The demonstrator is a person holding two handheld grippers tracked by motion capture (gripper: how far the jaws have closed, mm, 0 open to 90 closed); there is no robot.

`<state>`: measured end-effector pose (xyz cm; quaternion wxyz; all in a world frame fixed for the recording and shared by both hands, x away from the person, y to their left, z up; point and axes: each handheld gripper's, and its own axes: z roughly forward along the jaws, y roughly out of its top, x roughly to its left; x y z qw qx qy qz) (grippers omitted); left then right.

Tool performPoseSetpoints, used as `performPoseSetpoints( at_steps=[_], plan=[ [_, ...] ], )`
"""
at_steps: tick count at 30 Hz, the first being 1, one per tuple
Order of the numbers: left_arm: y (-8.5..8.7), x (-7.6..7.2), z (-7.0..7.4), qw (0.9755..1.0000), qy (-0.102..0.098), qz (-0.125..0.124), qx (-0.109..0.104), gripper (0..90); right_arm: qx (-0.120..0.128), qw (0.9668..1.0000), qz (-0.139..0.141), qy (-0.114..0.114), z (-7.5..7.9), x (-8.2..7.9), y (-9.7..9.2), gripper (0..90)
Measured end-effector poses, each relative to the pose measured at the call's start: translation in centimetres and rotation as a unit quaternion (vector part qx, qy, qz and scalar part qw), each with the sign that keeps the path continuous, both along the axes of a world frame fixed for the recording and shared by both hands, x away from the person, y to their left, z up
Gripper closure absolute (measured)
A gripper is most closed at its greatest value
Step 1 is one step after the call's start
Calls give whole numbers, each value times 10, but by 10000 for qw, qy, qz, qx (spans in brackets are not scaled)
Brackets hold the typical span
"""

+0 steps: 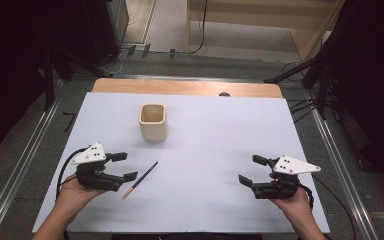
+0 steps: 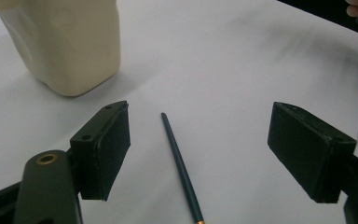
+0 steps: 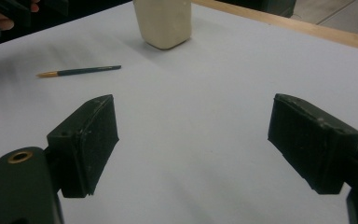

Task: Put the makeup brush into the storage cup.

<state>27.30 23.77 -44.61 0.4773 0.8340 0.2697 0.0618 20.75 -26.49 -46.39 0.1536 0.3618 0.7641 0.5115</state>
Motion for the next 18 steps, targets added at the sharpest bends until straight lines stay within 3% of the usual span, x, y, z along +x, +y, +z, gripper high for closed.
performPoseSetpoints(
  at_steps=[18],
  plan=[
    [2,1,0,10000,35,44,-69,215,105,9999,90,33,-1,-1,0,180]
  ],
)
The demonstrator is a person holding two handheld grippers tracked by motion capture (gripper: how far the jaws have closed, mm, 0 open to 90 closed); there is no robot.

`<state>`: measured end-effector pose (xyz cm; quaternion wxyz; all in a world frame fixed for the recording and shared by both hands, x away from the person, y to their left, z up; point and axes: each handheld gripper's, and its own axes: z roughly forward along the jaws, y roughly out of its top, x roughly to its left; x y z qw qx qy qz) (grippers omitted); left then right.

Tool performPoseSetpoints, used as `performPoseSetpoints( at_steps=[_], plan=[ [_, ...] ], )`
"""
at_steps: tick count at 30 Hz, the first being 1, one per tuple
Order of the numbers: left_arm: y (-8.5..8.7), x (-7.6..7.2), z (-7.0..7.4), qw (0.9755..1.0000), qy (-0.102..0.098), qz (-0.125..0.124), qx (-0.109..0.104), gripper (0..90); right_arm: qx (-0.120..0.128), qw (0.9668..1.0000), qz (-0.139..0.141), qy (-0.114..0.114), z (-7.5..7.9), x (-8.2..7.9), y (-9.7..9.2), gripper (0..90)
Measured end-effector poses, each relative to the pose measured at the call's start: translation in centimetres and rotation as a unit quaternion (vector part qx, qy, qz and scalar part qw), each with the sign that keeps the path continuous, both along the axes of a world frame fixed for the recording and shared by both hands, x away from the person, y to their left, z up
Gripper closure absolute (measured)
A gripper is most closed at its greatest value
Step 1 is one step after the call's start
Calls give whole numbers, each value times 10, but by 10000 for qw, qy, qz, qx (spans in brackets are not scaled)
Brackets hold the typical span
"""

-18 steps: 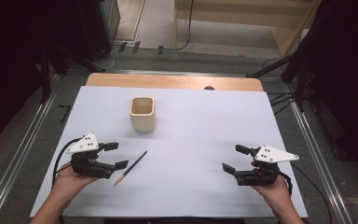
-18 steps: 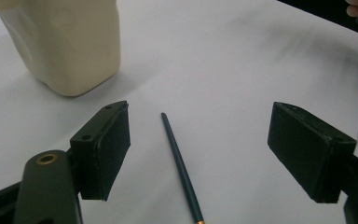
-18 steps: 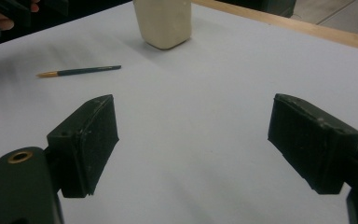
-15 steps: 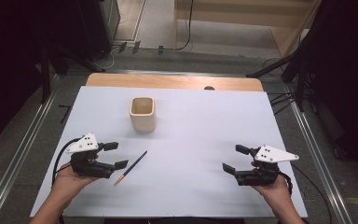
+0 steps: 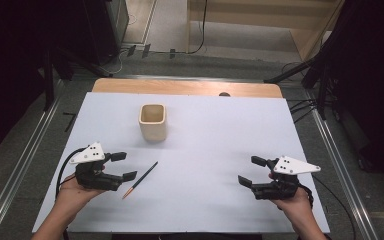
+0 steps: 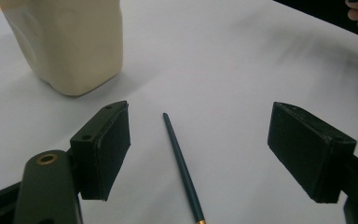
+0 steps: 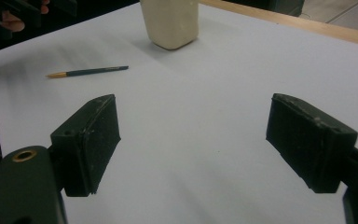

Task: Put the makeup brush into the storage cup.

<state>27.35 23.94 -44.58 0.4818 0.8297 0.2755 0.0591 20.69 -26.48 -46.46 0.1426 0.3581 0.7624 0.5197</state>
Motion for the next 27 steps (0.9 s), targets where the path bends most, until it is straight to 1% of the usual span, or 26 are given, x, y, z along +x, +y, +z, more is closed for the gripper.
performPoseSetpoints(
  at_steps=[7,11,19,27],
  plan=[
    [0,0,0,10000,-9,5,-7,215,-32,10000,-22,26,0,0,-1,181],
    [1,0,1,10000,-22,10,4,215,-50,9999,-86,96,-1,0,-2,178],
    [0,0,0,10000,-28,11,32,215,40,9998,-148,94,-1,0,-5,178],
    [1,0,1,10000,-32,11,25,215,-5,9998,-159,71,-1,0,-4,174]
  ],
)
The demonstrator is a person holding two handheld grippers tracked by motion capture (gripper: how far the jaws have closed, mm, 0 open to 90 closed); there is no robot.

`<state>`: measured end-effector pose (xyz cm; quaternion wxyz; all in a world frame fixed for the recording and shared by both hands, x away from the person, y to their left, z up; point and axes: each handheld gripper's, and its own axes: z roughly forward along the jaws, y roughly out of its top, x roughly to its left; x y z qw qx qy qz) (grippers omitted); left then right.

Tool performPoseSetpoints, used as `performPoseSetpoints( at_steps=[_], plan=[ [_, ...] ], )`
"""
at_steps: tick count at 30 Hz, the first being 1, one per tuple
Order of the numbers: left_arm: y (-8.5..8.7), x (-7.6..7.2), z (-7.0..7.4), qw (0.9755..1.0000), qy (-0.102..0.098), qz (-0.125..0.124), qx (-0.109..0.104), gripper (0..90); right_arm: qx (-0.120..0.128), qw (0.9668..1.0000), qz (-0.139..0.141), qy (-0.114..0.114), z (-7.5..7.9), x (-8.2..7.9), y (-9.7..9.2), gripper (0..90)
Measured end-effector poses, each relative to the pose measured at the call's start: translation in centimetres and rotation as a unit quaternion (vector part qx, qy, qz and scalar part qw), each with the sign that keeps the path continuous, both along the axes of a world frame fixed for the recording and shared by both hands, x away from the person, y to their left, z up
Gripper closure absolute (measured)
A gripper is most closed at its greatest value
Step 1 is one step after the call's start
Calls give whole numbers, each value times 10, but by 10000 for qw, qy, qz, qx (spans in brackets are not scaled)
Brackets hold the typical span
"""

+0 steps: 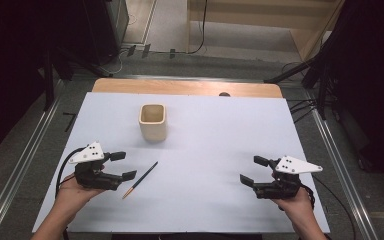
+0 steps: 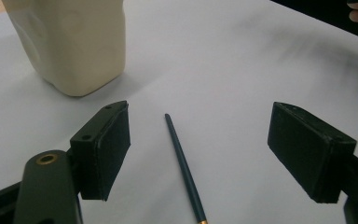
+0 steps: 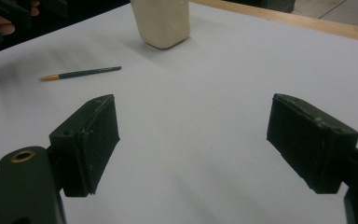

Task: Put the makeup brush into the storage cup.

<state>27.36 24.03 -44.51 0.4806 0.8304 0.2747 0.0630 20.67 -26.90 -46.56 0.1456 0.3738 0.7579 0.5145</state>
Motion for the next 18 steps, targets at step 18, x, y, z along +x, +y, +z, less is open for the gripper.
performPoseSetpoints(
  at_steps=[18],
  plan=[
    [1,1,-1,10000,-30,36,55,215,-77,10000,-50,-30,-1,0,1,173]
  ],
)
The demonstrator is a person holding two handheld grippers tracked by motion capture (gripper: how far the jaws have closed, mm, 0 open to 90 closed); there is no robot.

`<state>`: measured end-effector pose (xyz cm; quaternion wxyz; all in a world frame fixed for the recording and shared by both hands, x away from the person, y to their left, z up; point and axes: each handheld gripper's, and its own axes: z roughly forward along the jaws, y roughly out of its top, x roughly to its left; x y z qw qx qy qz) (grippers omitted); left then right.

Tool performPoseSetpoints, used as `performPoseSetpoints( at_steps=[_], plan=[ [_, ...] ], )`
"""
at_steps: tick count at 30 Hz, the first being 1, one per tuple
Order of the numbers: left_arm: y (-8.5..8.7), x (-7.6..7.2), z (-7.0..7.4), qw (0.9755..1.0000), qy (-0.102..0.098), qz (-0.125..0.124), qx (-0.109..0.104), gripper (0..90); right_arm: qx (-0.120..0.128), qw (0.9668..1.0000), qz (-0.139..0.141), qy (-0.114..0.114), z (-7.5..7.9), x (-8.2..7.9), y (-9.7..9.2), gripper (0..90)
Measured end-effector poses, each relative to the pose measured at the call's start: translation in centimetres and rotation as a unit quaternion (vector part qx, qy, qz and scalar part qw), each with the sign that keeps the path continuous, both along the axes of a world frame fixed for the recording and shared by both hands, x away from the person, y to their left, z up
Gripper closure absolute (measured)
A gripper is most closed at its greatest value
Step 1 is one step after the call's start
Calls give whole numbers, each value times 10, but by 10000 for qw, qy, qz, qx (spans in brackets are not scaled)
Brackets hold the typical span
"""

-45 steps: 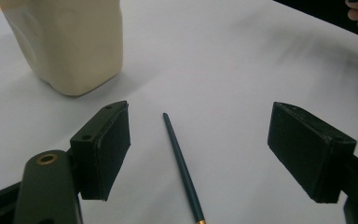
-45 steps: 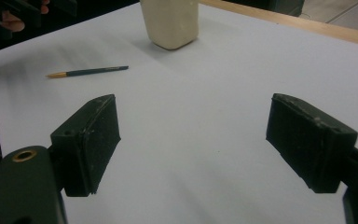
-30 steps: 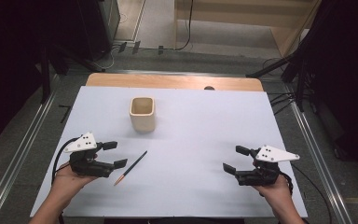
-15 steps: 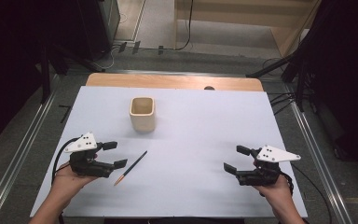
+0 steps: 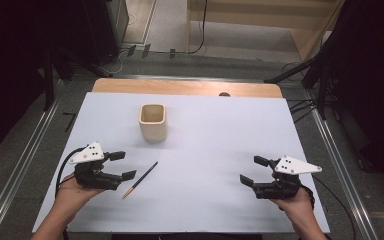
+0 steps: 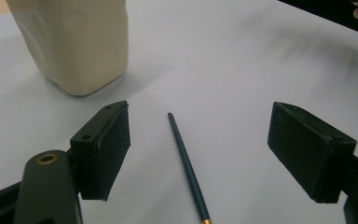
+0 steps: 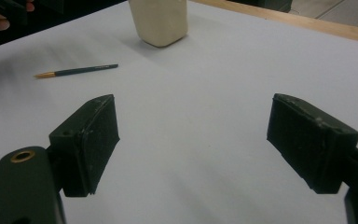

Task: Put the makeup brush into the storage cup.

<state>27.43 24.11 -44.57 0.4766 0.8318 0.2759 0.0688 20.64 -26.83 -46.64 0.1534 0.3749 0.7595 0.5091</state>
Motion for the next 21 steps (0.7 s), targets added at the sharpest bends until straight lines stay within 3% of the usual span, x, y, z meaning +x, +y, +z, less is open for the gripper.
performPoseSetpoints(
  at_steps=[14,18,21],
  plan=[
    [-10,5,-3,10000,-29,2,13,219,-33,10000,-11,41,-1,0,0,173],
    [-15,8,-4,9999,23,-18,-105,219,-32,10000,-8,39,-2,0,0,173],
    [-21,10,-3,9999,-50,-9,-99,222,-40,10000,-16,61,-1,0,0,173]
  ],
)
